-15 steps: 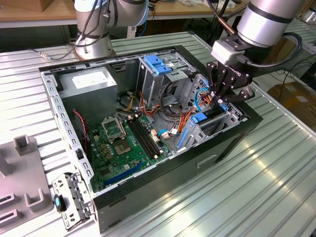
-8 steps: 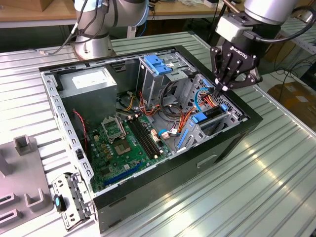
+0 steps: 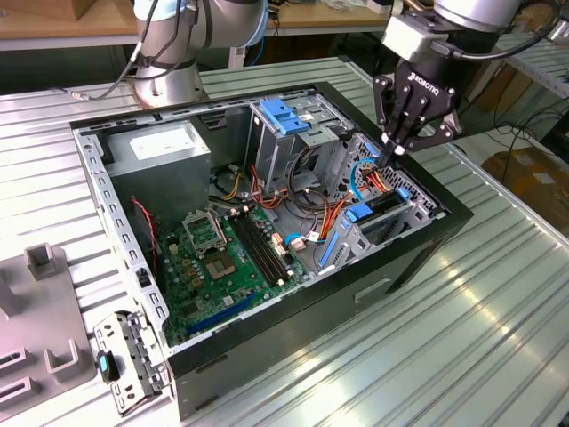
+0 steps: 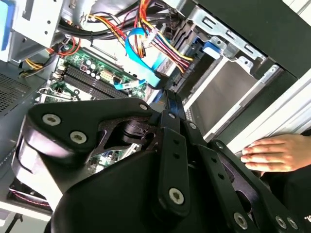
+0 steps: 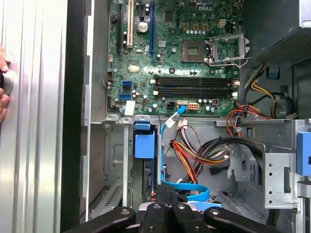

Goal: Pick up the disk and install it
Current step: 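Insert the second disk wire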

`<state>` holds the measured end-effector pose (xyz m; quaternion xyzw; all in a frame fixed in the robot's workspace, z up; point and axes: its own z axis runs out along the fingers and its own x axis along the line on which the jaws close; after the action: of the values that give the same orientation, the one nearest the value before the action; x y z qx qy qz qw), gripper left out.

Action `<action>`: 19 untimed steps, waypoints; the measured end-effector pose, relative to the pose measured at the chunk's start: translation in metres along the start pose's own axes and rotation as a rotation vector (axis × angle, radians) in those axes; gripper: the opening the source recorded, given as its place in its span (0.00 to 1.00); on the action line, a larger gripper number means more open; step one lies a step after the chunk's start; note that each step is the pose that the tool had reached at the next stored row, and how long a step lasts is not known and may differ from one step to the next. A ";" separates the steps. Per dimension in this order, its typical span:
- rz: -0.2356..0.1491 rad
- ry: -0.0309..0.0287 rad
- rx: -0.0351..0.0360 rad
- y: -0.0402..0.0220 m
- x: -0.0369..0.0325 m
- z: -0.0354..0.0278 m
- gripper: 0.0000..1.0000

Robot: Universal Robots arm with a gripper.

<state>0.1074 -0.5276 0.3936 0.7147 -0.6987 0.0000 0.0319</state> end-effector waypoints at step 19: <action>0.005 0.2078 -0.0090 -0.0045 -0.0513 0.0020 0.11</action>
<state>0.1105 -0.4763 0.3890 0.7090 -0.6933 0.0711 0.1074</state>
